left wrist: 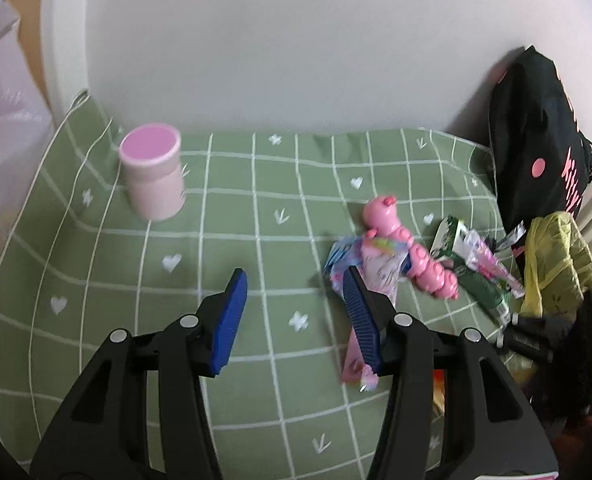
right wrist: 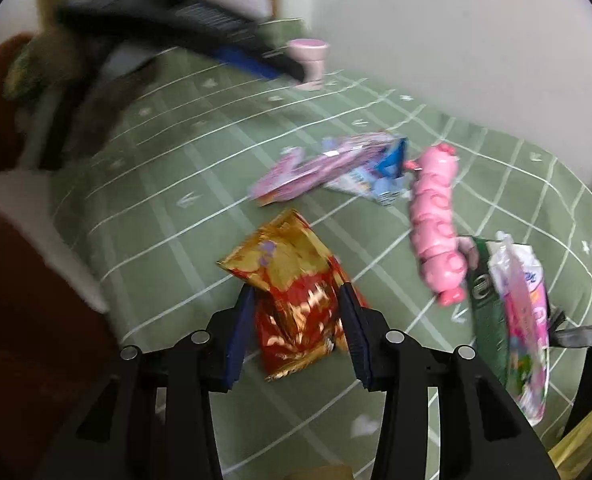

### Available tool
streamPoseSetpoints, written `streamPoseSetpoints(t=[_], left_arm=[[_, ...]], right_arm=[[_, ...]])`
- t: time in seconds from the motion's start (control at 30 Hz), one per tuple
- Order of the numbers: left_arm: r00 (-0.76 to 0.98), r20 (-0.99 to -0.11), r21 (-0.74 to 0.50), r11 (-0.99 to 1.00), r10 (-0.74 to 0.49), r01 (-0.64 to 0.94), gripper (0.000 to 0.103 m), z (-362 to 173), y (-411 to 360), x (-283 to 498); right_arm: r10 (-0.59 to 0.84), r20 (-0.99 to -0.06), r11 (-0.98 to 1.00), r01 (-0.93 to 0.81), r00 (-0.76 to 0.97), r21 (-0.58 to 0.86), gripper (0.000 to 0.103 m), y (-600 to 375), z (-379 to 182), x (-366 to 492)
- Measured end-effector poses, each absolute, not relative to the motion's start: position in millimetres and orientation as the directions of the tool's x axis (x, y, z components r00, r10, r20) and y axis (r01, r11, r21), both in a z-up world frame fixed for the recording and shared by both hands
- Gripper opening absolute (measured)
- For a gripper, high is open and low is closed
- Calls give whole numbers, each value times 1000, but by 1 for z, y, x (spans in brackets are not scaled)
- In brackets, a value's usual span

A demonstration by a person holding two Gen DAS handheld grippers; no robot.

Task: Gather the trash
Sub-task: 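Grasp the pink candy stick with the left gripper while the right gripper grasps the red-gold wrapper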

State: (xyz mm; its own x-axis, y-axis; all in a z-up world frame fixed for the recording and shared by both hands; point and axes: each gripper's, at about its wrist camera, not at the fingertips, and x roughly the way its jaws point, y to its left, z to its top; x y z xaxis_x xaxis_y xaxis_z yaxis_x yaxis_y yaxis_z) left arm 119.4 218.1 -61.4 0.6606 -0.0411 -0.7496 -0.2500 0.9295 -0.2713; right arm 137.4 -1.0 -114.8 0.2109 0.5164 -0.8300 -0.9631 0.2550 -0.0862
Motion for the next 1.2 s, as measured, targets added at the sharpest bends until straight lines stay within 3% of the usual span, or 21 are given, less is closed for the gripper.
streamPoseSetpoints(t=[0.13,0.27,0.43,0.63,0.67,0.7,0.73,0.87,1.2], left_arm=[[644,-764,-269,927,-41,-260,47,-69,221,112],[640,-765,-287,925,-65,-249,47,-72,216,111],[637,-756,-335,925,-151,-179,48,-76,198,117],[551,-817,-282,951,-168,-128,48,-97,160,135],[529,-831,-285,948,-170,-143,44,-101,158,139],[515,-838,-296,942,-178,-156,30,-103,158,141],[513,-838,-309,937,-187,-163,22,-104,159,142],[562,-808,-342,917,-176,-204,19,-90,174,138],[596,-797,-313,910,-96,-272,19,-71,209,122]], right_arm=[[536,-807,396,-918,246,-17,46,-7,-111,177],[585,-786,484,-863,200,141,47,-22,-109,211],[591,-793,454,-874,151,172,47,-20,-112,218],[596,-791,421,-893,138,161,47,-22,-106,210],[602,-785,418,-895,146,154,47,-23,-104,209],[605,-781,417,-897,155,146,47,-23,-102,209],[605,-780,417,-898,159,140,47,-23,-101,210],[595,-783,407,-908,180,101,47,-16,-101,214],[604,-797,345,-905,10,250,47,-8,-113,193]])
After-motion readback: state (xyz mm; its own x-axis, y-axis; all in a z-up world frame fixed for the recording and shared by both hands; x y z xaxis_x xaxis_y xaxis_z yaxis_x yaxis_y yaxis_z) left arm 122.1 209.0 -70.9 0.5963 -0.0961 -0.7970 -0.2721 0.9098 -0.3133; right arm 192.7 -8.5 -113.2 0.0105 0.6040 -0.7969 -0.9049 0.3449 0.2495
